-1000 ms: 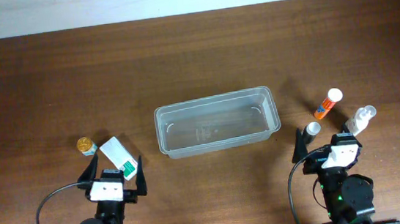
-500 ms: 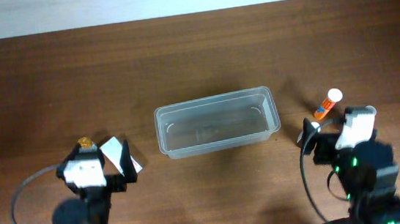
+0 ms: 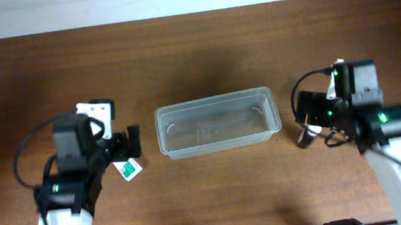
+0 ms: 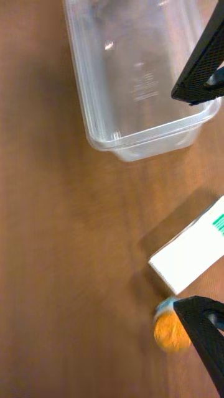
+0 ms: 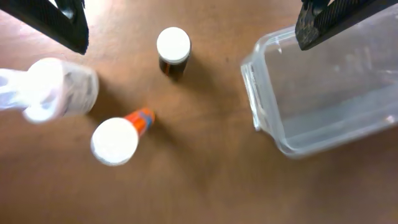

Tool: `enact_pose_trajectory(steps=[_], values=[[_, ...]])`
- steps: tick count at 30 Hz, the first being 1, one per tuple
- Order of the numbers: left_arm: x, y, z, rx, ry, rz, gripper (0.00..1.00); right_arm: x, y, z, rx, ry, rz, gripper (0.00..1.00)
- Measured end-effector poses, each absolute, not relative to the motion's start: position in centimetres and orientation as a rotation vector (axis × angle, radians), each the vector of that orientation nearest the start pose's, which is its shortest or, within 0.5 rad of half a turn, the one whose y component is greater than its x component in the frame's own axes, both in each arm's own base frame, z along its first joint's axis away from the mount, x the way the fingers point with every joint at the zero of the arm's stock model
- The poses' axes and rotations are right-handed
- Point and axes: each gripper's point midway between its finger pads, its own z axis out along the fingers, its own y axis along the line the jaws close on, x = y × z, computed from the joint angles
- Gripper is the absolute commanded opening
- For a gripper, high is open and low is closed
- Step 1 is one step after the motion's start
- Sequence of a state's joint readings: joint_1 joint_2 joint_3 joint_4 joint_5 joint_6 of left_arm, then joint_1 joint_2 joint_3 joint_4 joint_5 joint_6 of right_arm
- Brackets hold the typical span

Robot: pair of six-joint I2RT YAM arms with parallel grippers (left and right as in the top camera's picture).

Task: Pack container
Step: 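Grasp the dark brown bottle with the right gripper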

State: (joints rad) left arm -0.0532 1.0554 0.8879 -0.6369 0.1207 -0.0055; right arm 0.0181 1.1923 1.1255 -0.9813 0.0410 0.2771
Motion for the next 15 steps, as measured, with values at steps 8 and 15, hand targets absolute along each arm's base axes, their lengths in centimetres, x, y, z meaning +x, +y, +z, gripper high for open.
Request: enact_pose_trajectory(steps=[8, 15], values=[[30.8, -5.6, 15.4, 0.155, 2.49, -0.312, 1.0, 28.5, -1.2, 14.6, 0.499, 2.785, 0.125, 0.99], [30.7, -5.9, 15.5, 0.164, 2.488, -0.338, 1.0, 27.9, -1.1, 12.6, 0.528, 2.879, 0.13, 0.96]])
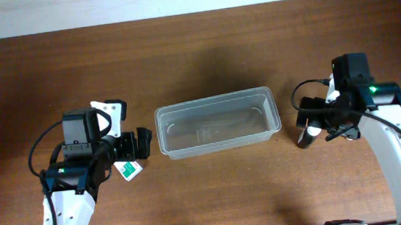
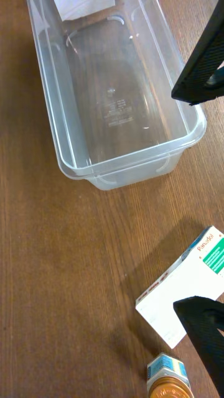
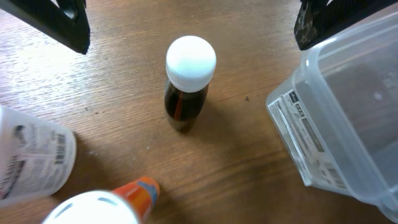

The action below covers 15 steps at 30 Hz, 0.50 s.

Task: Pack container
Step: 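Grasp the dark brown bottle with the right gripper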

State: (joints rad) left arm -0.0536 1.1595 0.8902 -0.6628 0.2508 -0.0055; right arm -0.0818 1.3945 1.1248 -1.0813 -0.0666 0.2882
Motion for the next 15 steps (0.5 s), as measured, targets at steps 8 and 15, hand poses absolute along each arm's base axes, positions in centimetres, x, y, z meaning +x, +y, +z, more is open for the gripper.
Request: enact_pose_trajectory(steps=[8, 15], values=[[30.7, -5.9, 15.5, 0.164, 2.487, -0.34, 1.0, 27.5, -1.0, 8.6, 0.56, 3.022, 0.124, 0.8], [30.7, -5.9, 15.5, 0.164, 2.487, -0.34, 0.99, 27.9, -1.0, 7.2, 0.568, 3.052, 0.118, 0.55]])
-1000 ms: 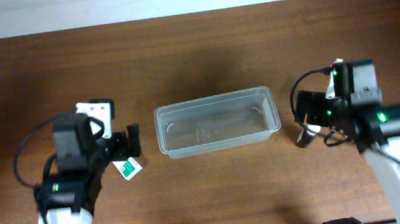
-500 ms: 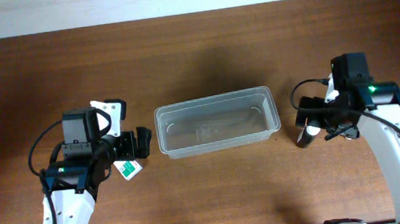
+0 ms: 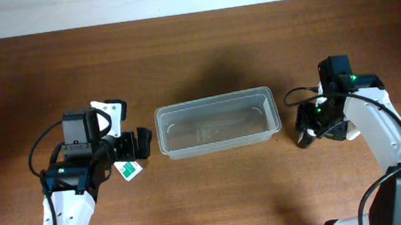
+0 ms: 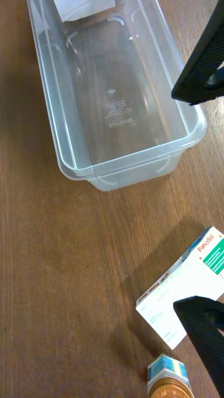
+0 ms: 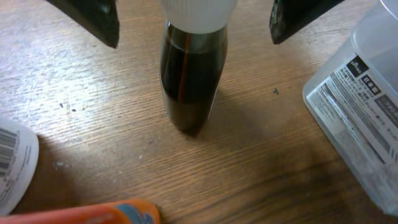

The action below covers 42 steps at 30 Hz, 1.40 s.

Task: Pack container
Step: 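Grasp the dark brown bottle with the right gripper, then carry the brown bottle into the container and release it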

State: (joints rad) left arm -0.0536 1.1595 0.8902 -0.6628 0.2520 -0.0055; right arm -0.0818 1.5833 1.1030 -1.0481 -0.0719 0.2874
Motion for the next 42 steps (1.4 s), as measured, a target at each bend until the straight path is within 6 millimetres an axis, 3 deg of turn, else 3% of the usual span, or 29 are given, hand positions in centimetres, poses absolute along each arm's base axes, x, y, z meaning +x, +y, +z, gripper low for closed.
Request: enact_pose_trajectory(steps=[2, 6, 15, 32, 36, 39, 40, 42], values=[[30.7, -5.9, 15.5, 0.164, 2.487, -0.34, 1.0, 27.9, -1.1, 7.2, 0.57, 3.05, 0.117, 0.48], [30.7, -5.9, 15.5, 0.164, 2.487, -0.34, 1.0, 27.9, -1.1, 7.2, 0.57, 3.052, 0.115, 0.43], [30.7, -5.9, 15.5, 0.164, 2.487, -0.34, 1.0, 27.9, -1.1, 7.2, 0.567, 3.053, 0.114, 0.24], [30.7, -5.9, 15.5, 0.164, 2.487, -0.34, 0.99, 27.2, -0.7, 7.7, 0.49, 3.083, 0.112, 0.1], [30.7, -5.9, 15.5, 0.164, 2.487, -0.34, 1.0, 27.5, 1.5, 10.9, 0.29, 3.056, 0.12, 0.1], [30.7, -5.9, 15.5, 0.164, 2.487, -0.34, 1.0, 29.3, 3.8, 15.3, 0.142, 2.92, 0.149, 0.1], [30.7, -5.9, 15.5, 0.164, 2.487, -0.34, 1.0, 30.3, 5.2, 18.6, 0.061, 2.813, 0.176, 0.1], [30.7, -5.9, 15.5, 0.164, 2.487, -0.34, 0.99, 30.6, 6.5, 21.0, -0.006, 2.742, 0.197, 0.11]])
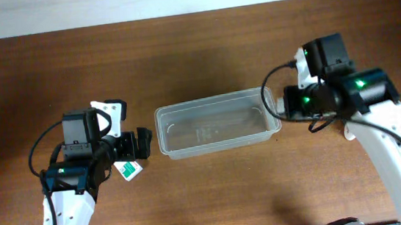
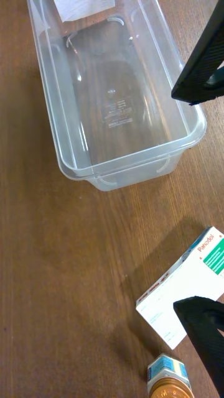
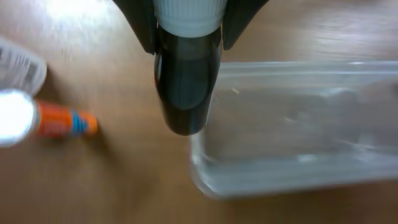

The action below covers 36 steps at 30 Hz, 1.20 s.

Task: Pack container
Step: 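Carry the brown bottle into the container and release it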

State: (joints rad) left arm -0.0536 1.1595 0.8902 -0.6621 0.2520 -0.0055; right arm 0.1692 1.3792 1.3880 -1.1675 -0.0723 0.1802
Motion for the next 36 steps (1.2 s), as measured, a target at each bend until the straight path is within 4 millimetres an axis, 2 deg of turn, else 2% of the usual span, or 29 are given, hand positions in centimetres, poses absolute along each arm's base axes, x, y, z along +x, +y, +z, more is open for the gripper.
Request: enact_pose_trajectory(steps=[3, 7, 17, 24, 28, 31, 36], values=[[30.7, -5.9, 15.5, 0.164, 2.487, -0.34, 0.99, 30.7, 8.7, 23.1, -0.101, 2.675, 0.231, 0.11], [30.7, -5.9, 15.5, 0.164, 2.487, -0.34, 1.0, 30.5, 10.8, 22.4, -0.189, 2.691, 0.248, 0.1], [30.7, -5.9, 15.5, 0.164, 2.487, -0.34, 1.0, 33.7, 16.2, 15.5, -0.349, 2.798, 0.246, 0.1], [30.7, -5.9, 15.5, 0.164, 2.487, -0.34, 1.0, 35.5, 17.0, 9.4, -0.357, 2.902, 0.207, 0.1], [30.7, -5.9, 15.5, 0.164, 2.487, -0.34, 1.0, 36.0, 17.2, 7.8, -0.36, 2.922, 0.199, 0.12], [30.7, -5.9, 15.5, 0.164, 2.487, -0.34, 0.99, 36.1, 17.3, 7.9, -0.361, 2.916, 0.2, 0.37], [30.7, -5.9, 15.5, 0.164, 2.487, -0.34, 0.99, 35.8, 17.2, 7.8, -0.37, 2.928, 0.196, 0.52]])
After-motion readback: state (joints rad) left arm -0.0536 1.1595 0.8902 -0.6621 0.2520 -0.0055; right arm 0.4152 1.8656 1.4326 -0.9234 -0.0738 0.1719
